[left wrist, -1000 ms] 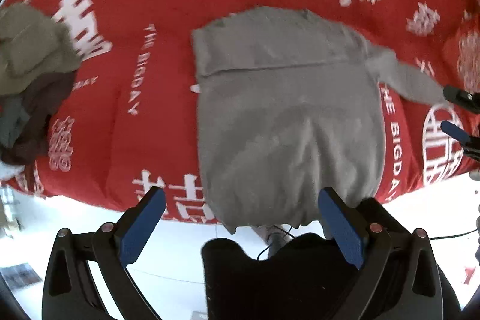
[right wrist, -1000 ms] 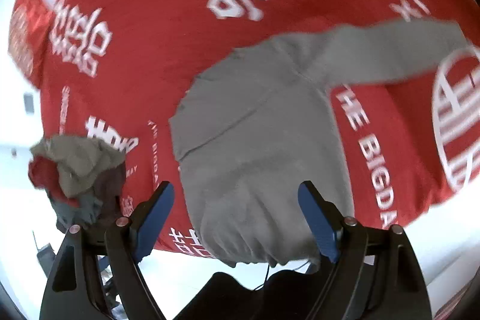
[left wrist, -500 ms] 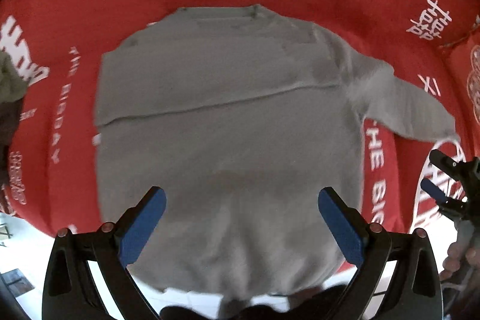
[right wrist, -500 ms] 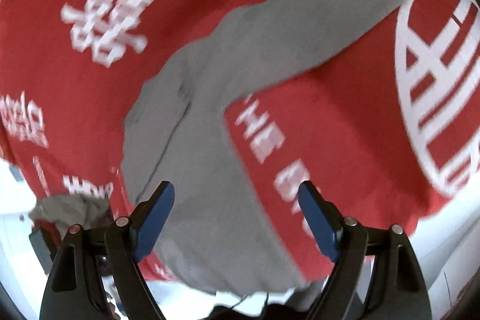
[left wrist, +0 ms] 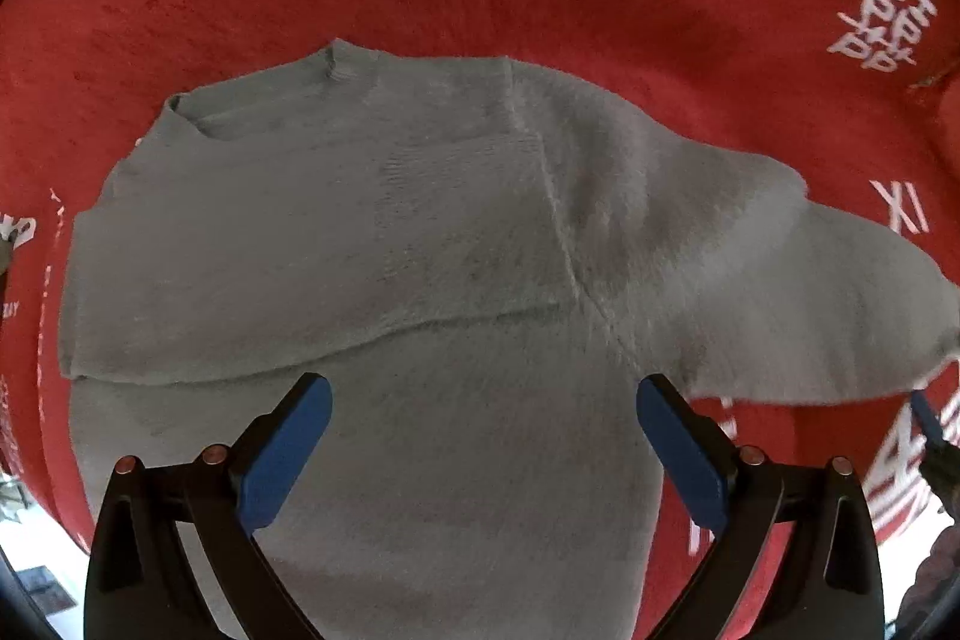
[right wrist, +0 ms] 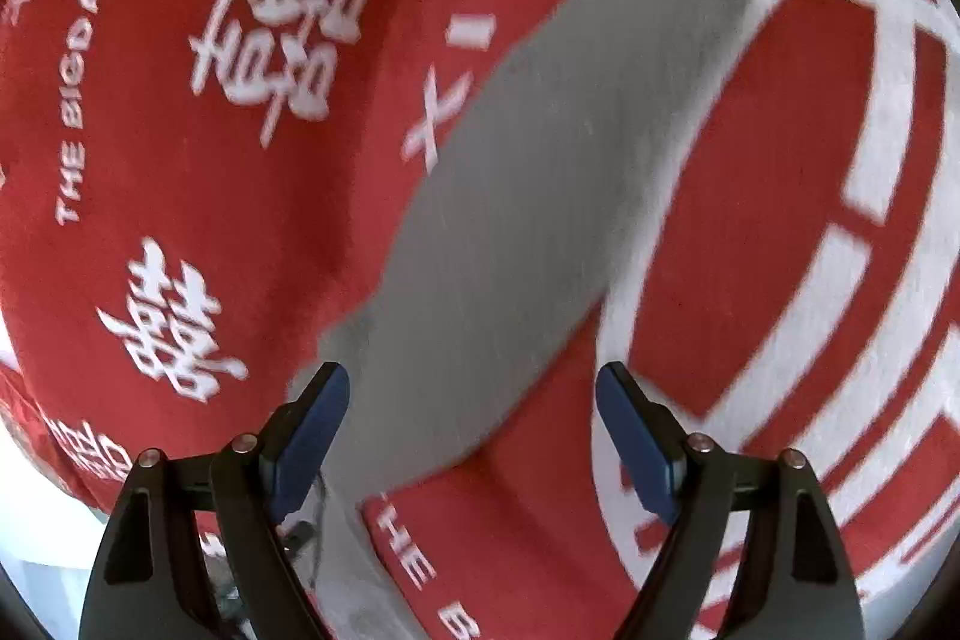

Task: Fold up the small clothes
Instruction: 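Grasp the outstretched sleeve cuff with the right tool and lift it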

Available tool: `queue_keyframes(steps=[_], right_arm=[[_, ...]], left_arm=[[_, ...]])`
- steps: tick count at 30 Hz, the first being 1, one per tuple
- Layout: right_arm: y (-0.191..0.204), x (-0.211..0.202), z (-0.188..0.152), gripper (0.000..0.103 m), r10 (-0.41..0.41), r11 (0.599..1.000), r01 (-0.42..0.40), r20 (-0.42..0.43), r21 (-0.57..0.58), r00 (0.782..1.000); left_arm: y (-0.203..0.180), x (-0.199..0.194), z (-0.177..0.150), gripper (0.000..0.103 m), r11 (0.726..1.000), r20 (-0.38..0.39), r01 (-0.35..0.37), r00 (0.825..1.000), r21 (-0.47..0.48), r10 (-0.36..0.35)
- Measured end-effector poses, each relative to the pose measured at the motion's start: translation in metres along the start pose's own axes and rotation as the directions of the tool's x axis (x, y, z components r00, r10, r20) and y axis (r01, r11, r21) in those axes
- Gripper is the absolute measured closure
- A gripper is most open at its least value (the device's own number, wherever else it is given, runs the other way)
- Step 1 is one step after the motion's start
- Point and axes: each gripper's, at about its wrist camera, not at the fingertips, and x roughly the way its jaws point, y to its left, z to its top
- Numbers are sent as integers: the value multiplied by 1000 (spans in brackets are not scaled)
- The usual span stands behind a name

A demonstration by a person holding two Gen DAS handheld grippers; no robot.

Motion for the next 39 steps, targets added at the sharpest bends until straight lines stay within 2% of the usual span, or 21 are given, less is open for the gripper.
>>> queue_keyframes(steps=[5,8,9,10,11,12,14,17,19,20,22,24,26,28,31,33,34,36,38,39], right_arm=[[4,9,24,15,59,998,-60,68,9,996],[4,16,35,18,117,991,-121,66,53,991],[3,20,36,34,139,987,-142,47,80,989],[1,26,38,70,168,977,-168,11,129,986],[0,34,39,88,202,966,-196,-21,169,979],[-1,38,39,95,249,950,-237,-36,203,968],[1,40,38,95,330,920,-315,-28,233,944],[17,40,36,95,487,845,-467,-15,261,873],[37,41,36,95,580,793,-556,-28,249,814],[48,42,35,95,612,773,-587,-38,240,790],[69,45,31,95,658,743,-631,-65,224,750],[93,48,25,95,672,736,-646,-100,201,734],[121,53,16,95,666,746,-649,-143,150,732],[148,58,5,95,647,760,-644,-184,87,740],[194,68,-21,95,620,769,-640,-242,-4,746],[227,79,-41,95,582,775,-625,-286,-87,761],[249,89,-58,94,548,777,-612,-318,-148,774],[279,109,-88,94,494,771,-595,-376,-228,784],[308,139,-127,93,403,760,-562,-442,-326,802],[324,161,-156,92,318,750,-525,-478,-402,819]], left_arm=[[-3,3,5,1,1000,7,-20,1000,-17,20],[-1,-3,10,1,999,27,-40,999,-13,40],[0,-5,13,1,999,38,-45,998,-16,46],[1,-6,18,1,998,49,-51,997,-22,52],[3,-7,22,1,998,60,-55,997,-29,56],[2,-6,26,1,998,64,-61,996,-33,63],[0,-2,33,1,997,66,-68,995,-40,71],[-9,6,33,1,998,64,-53,996,-20,54],[-21,19,27,1,998,40,-62,997,23,62],[-28,30,24,0,997,16,-64,998,43,63],[-27,26,22,0,998,61,-58,997,24,56],[-19,21,22,0,1000,36,-12,999,20,12],[2,6,19,0,1000,65,19,998,-1,-19],[31,-9,16,0,999,91,32,995,-2,-32],[81,-28,9,0,999,119,34,992,-20,-31],[127,-37,3,0,999,126,17,992,-42,-11],[142,-38,-1,0,999,124,7,992,-49,-1],[179,-40,-9,0,997,122,-24,992,-71,32],[221,-37,-18,0,993,112,-59,991,-107,71],[234,-34,-22,0,990,104,-68,991,-126,82]])
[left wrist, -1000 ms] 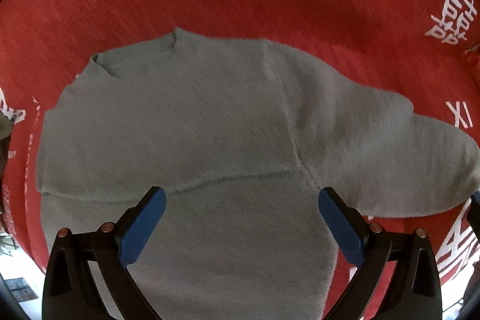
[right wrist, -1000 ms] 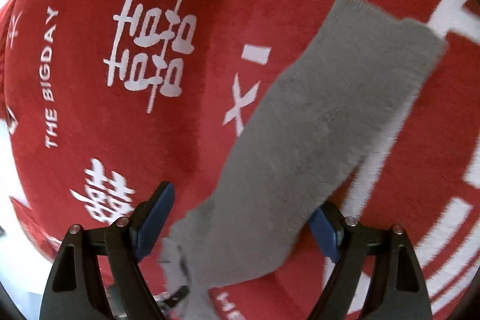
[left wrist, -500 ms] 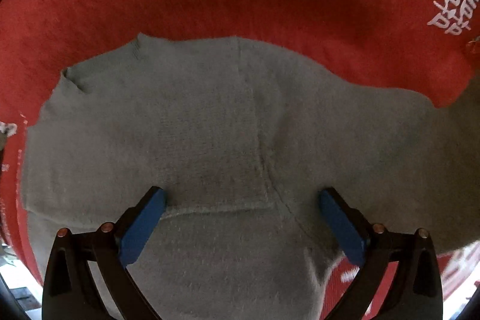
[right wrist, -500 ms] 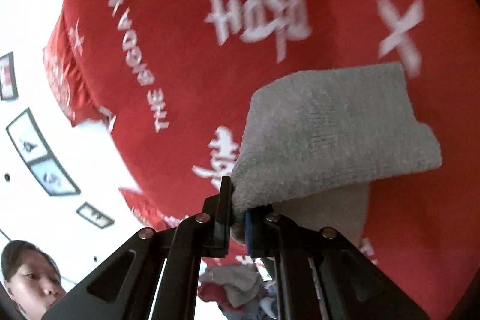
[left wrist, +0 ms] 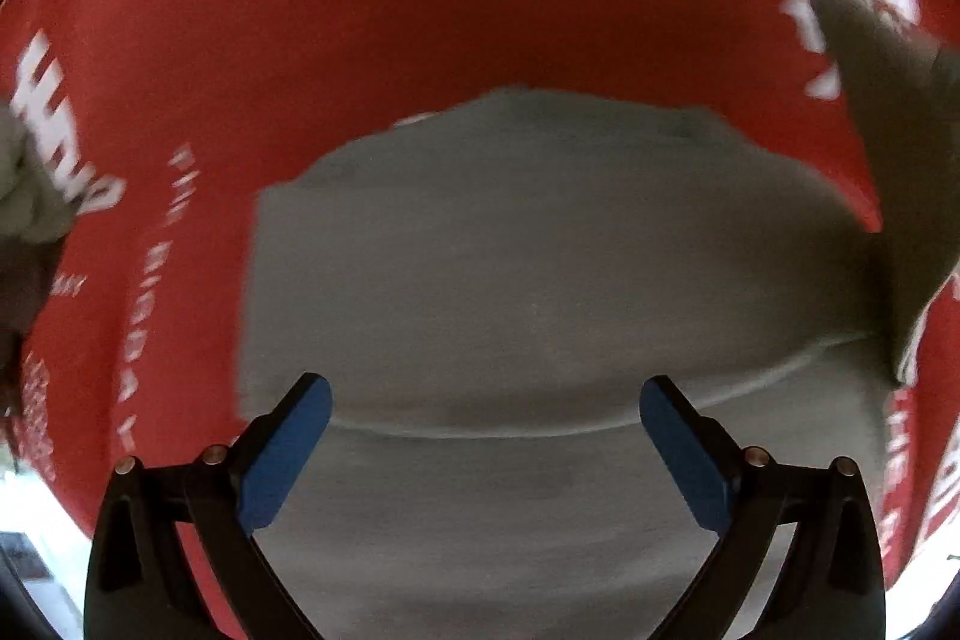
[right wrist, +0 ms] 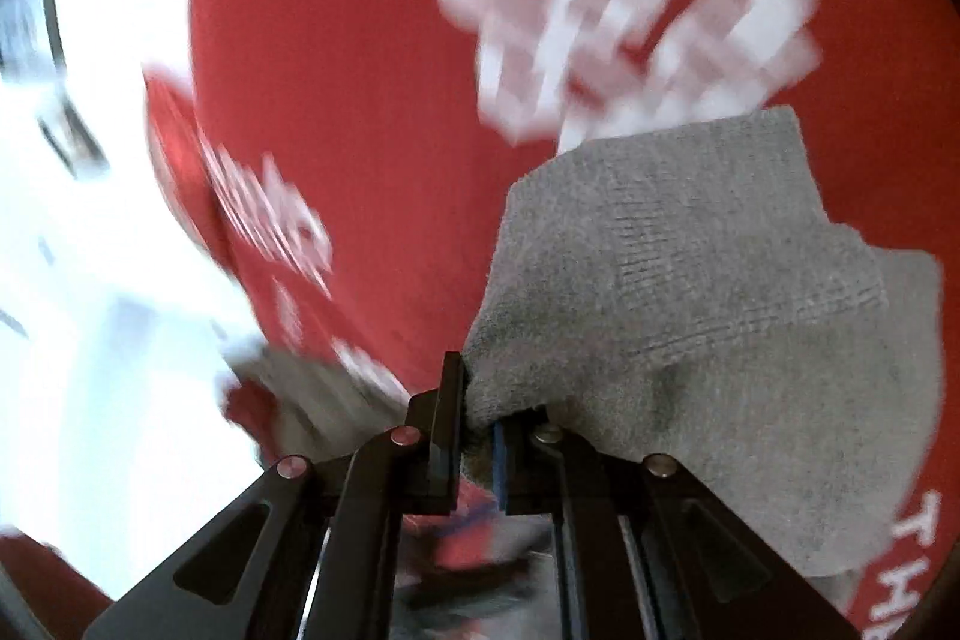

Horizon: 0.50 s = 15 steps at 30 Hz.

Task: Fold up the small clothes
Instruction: 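Grasp the outstretched sleeve cuff with the right tool and lift it, then lay the sleeve onto the sweater body and open the right tool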

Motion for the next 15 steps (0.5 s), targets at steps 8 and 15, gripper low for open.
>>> queue_keyframes(steps=[8,15], right_arm=[[-18,160,-69,50,-336,942,311,-339,-127,879],[-34,145,-57,94,-271,937,314,-247,153,930]], left_arm=[[79,39,-32,0,987,-89,-18,996,-157,4],[93,37,-49,0,976,-102,17,994,-218,-40]])
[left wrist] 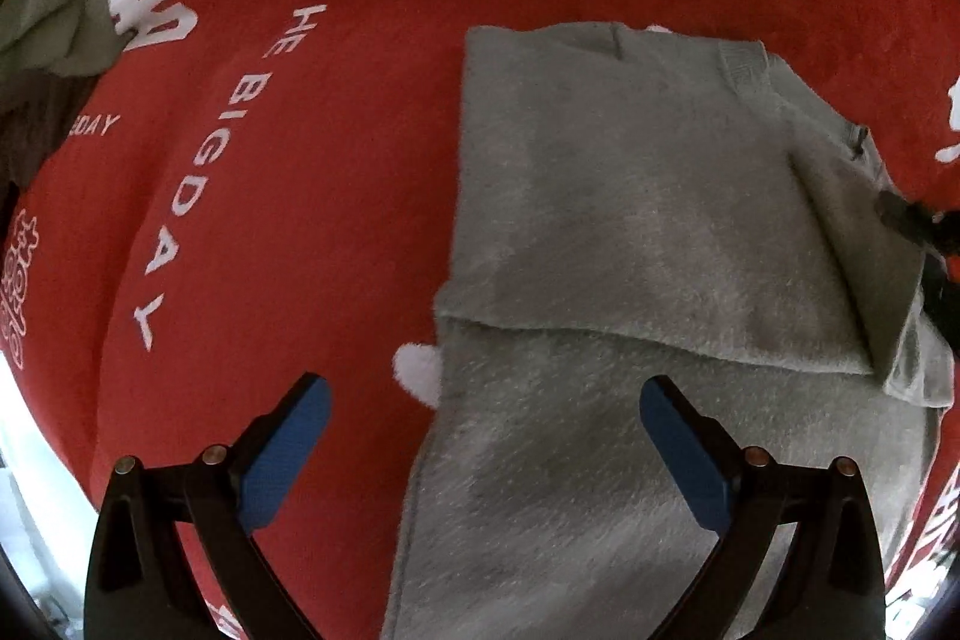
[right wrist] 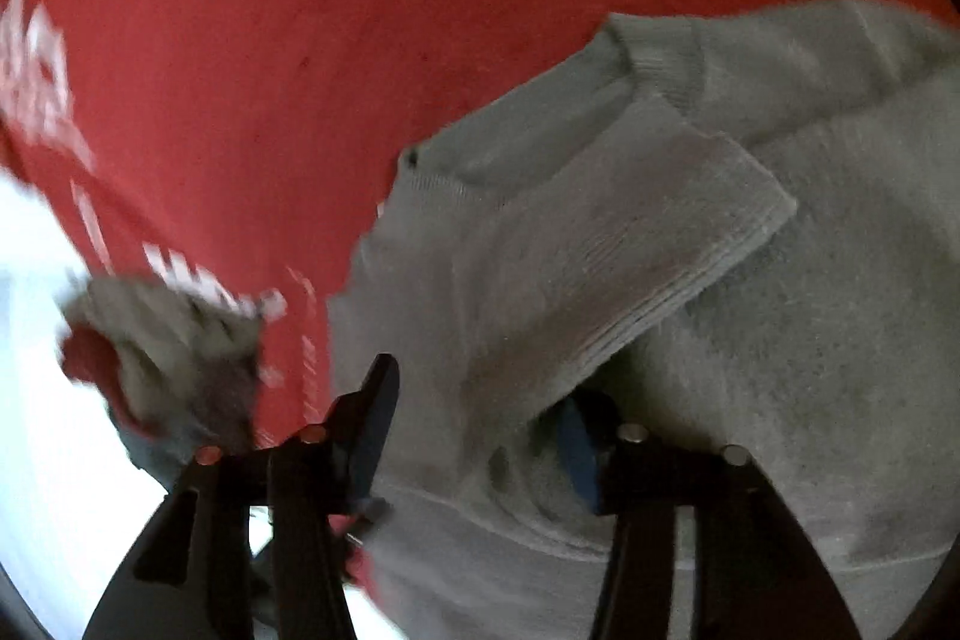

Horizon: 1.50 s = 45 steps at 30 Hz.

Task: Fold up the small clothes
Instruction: 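Lay the sleeve onto the sweater body and open the right tool, then move both open tools over the folded sweater toward its hem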

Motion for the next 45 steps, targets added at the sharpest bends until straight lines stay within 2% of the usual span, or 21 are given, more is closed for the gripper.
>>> queue_keyframes(steps=[2,5,9,10,12,13,15,16,18,19,20,22,24,27,30,33,34,35,39,42,45], right_arm=[[11,1,4,97,-18,999,18,18,-27,1000],[73,2,-4,97,-74,947,88,55,-310,996],[135,46,-53,83,-259,676,240,81,-697,963],[140,67,-68,57,-326,603,259,64,-754,943],[140,99,-93,37,-421,495,267,40,-827,906],[141,110,-111,37,-458,419,262,47,-869,887],[137,106,-127,37,-467,361,266,73,-894,881],[136,99,-132,37,-458,380,264,67,-886,886],[124,75,-125,37,-433,501,264,26,-824,901],[107,53,-116,37,-409,614,275,1,-740,913],[92,37,-109,37,-396,672,285,-7,-684,918],[42,-17,-87,37,-349,846,317,4,-430,937],[-9,-63,-75,37,-300,938,302,40,-169,953],[-74,-115,-72,37,-262,960,246,116,136,958],[-121,-136,-70,40,-188,939,134,146,318,971],[-148,-136,-69,57,-96,903,8,182,430,979],[-150,-136,-67,84,-80,902,-14,199,431,977],[-148,-137,-63,97,-80,910,-13,207,414,975],[-134,-154,-50,96,-133,958,67,227,278,965],[-137,-139,-51,96,-216,963,183,160,198,963],[-147,-142,-50,87,-192,964,163,131,208,973]], left_arm=[[10,-7,-2,0,1000,19,12,1000,-14,-11],[22,-11,-6,0,1000,32,9,999,-22,-9],[45,-5,-6,0,999,10,-12,1000,-49,13],[52,-2,-6,0,998,3,-20,1000,-60,20],[59,-5,-7,0,996,1,-30,1000,-78,30],[66,-1,-2,0,996,1,-33,999,-85,33],[70,-4,2,0,996,5,-23,1000,-92,24],[69,-7,4,0,996,8,-12,1000,-88,13],[60,-11,13,0,998,25,13,1000,-67,-11],[53,-14,17,0,998,37,28,999,-52,-26],[45,-16,21,0,999,49,41,998,-35,-40],[25,-14,34,0,997,64,72,995,6,-72],[5,-7,45,0,995,60,93,994,31,-95],[-25,7,58,0,990,46,128,990,55,-131],[-49,23,62,0,993,45,55,997,108,-60],[-55,38,59,0,992,11,12,1000,123,-13],[-55,36,59,0,993,15,10,1000,122,-12],[-55,35,59,0,992,13,6,1000,125,-7],[-56,31,51,0,986,19,-21,1000,164,18],[-53,30,48,0,986,12,-26,1000,166,25],[-47,23,47,0,987,9,-23,1000,159,22]])
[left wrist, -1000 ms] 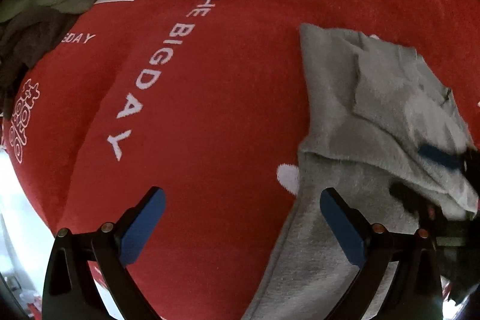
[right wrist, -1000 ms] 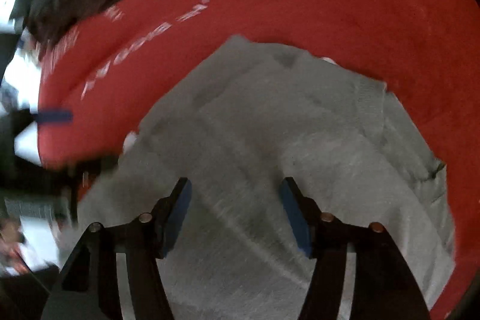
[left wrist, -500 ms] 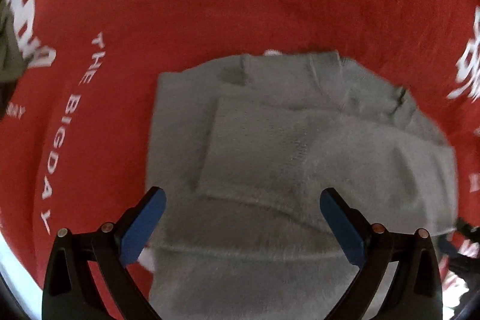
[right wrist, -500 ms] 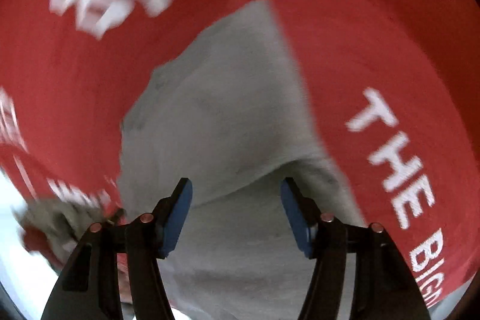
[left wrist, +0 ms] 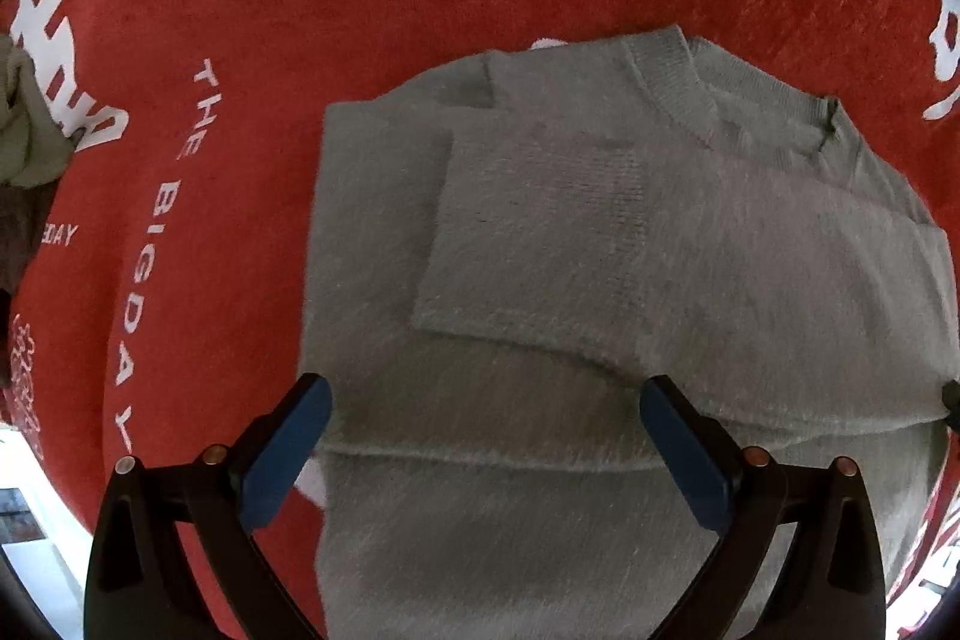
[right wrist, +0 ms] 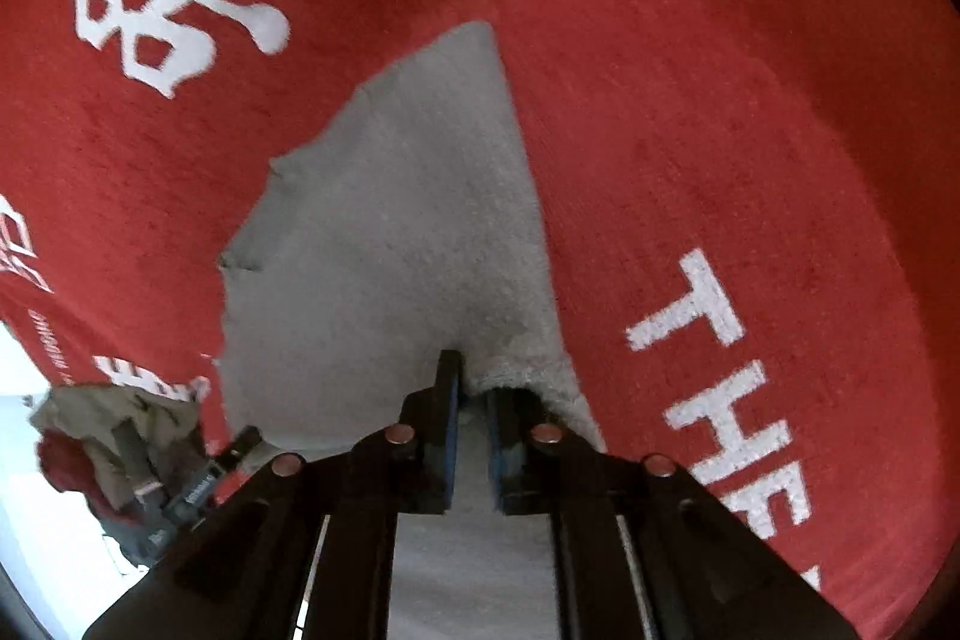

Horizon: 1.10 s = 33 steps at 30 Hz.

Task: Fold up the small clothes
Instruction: 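Move both open tools over the folded sweater toward its hem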

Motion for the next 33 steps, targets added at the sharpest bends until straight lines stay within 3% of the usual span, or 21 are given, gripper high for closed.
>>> queue_keyframes(steps=[4,8,10,12,14,16,17,19,24,27,28,30,31,33], right_arm=[[7,-10,-8,58,-3,1000,3,-18,-19,1000],[15,-20,-21,57,-6,999,4,-33,-55,999],[17,-21,-28,57,10,999,-12,-45,-48,999],[20,-18,-33,57,19,999,-22,-52,-46,998],[24,-11,-37,57,25,998,-28,-58,-52,998],[28,-6,-40,57,32,998,-36,-69,-58,997],[29,-6,-42,57,34,997,-38,-74,-60,997],[33,-4,-44,57,33,997,-38,-81,-71,996],[34,-4,-41,57,12,996,-18,-71,-82,997],[27,-1,-31,57,-38,998,34,-54,-59,998],[25,-3,-29,57,-53,997,50,-49,-54,997],[22,-4,-26,57,-63,997,60,-46,-53,997],[22,-5,-27,57,-70,996,68,-48,-60,996],[23,-7,-29,57,-80,994,76,-54,-76,995]], left_arm=[[14,-5,0,0,999,0,33,999,-13,-33],[27,-5,15,0,993,24,113,993,-27,-112],[31,-1,27,0,978,27,204,979,-34,-203],[31,4,34,4,970,20,243,970,-30,-242],[30,15,39,35,967,-16,253,967,-15,-254],[25,19,38,52,972,-42,235,971,-7,-235],[26,17,37,68,976,-29,219,975,11,-218],[28,11,34,86,967,-35,256,966,13,-255],[31,10,17,86,978,-35,201,979,58,-199],[28,3,14,85,982,-6,178,984,70,-178],[27,0,12,79,984,6,163,986,70,-164],[28,-5,9,42,992,19,109,994,61,-110],[28,-9,5,16,994,32,92,995,56,-93],[30,-15,0,13,996,45,66,997,55,-68]])
